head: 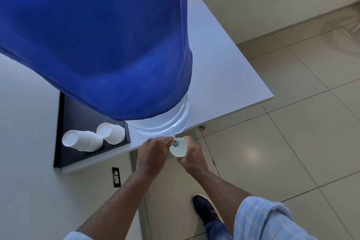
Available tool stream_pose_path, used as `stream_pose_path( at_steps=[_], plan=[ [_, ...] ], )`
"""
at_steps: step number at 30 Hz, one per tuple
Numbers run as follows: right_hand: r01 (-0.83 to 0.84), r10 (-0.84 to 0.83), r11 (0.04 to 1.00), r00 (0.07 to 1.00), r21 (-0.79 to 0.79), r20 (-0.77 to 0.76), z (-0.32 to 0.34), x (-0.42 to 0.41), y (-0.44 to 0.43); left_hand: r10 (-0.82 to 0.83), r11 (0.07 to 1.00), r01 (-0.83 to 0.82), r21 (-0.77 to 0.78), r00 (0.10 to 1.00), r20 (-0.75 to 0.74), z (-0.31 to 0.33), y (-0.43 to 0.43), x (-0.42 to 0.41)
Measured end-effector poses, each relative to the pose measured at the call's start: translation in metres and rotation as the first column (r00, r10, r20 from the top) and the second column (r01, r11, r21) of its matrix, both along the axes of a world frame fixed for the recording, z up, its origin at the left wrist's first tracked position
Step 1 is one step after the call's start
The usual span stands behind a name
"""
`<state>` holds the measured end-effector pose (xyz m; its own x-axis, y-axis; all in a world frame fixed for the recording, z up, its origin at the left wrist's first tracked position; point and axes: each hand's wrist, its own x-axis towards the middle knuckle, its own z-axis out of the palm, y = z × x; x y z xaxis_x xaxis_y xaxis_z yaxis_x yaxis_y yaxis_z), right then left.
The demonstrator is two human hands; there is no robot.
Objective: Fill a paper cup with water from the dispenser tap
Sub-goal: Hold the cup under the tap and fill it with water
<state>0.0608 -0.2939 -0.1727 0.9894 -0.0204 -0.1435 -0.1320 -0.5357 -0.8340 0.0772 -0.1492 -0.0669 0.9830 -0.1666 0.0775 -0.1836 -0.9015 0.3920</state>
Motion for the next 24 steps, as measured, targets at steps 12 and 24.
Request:
stream_pose_path(
  at_steps=[12, 24],
  plan=[
    [0.010, -0.010, 1.000, 1.000, 0.011, 0.009, -0.001, 0.000, 0.002, -0.075, 0.994, 0.073, 0.078, 0.997, 0.018, 0.002, -0.001, 0.000],
    [0.017, -0.017, 1.000, 0.999, 0.024, 0.027, -0.002, 0.000, 0.001, -0.174, 0.970, 0.153, 0.188, 0.979, 0.104, -0.014, -0.003, -0.020]
  ],
)
